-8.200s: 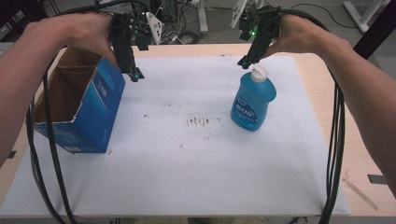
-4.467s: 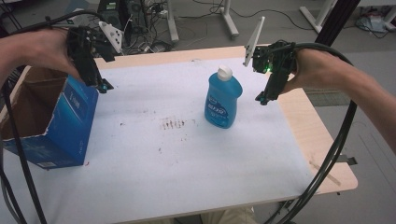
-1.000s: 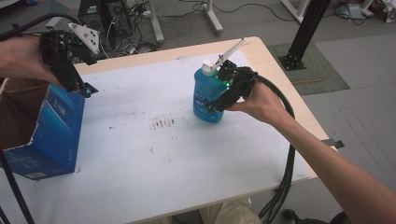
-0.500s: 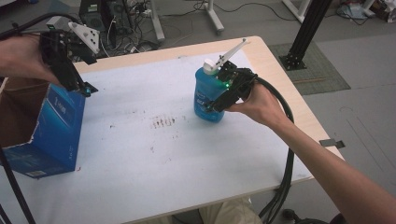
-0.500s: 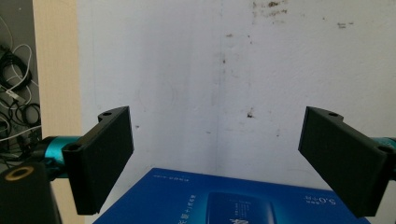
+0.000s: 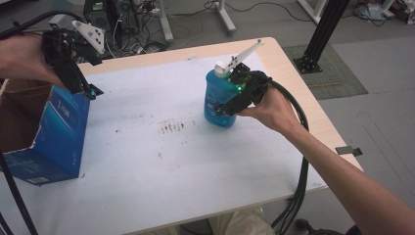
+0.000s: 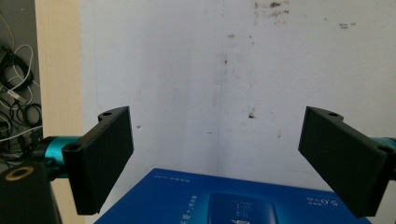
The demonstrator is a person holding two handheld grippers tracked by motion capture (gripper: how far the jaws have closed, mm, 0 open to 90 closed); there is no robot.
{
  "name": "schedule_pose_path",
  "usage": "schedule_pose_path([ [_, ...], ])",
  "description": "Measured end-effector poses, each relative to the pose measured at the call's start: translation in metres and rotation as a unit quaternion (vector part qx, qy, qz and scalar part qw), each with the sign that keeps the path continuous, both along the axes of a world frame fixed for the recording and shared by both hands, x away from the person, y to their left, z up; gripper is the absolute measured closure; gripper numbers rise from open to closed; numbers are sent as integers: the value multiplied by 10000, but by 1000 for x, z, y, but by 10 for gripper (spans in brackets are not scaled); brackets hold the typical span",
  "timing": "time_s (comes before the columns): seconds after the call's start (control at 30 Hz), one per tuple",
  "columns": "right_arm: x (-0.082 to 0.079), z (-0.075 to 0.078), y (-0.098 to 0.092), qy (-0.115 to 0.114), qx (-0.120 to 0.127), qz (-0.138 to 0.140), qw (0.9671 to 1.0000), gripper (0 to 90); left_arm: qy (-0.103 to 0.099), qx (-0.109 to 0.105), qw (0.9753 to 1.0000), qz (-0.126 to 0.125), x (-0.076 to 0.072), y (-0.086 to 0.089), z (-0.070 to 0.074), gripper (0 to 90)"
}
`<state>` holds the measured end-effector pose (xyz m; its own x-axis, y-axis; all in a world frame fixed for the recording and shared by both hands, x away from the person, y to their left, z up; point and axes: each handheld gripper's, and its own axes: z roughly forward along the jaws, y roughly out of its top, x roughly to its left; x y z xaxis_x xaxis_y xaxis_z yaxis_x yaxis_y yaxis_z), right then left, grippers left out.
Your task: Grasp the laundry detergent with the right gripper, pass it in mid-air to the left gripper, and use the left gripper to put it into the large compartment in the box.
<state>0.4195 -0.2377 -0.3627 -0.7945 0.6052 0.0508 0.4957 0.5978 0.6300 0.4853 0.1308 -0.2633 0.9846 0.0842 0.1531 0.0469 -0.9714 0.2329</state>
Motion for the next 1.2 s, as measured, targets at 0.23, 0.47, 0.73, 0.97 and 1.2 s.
schedule_pose_path([
  [0.23,-1,0,0,24,46,10,10000,221,-12,-7,10000,14,0,0,0,102],
  [0.47,0,0,0,10,99,-31,9999,251,-40,-14,10000,6,-1,0,1,102],
  [0.73,0,1,-1,30,166,-63,9998,283,-52,9,10000,-2,-1,-1,1,102],
  [0.97,0,2,-2,-16,153,-108,9998,347,-59,20,10000,-6,-1,-1,0,102],
  [1.2,1,1,-5,2,212,-142,9997,362,-72,4,10000,-4,-1,0,1,102],
])
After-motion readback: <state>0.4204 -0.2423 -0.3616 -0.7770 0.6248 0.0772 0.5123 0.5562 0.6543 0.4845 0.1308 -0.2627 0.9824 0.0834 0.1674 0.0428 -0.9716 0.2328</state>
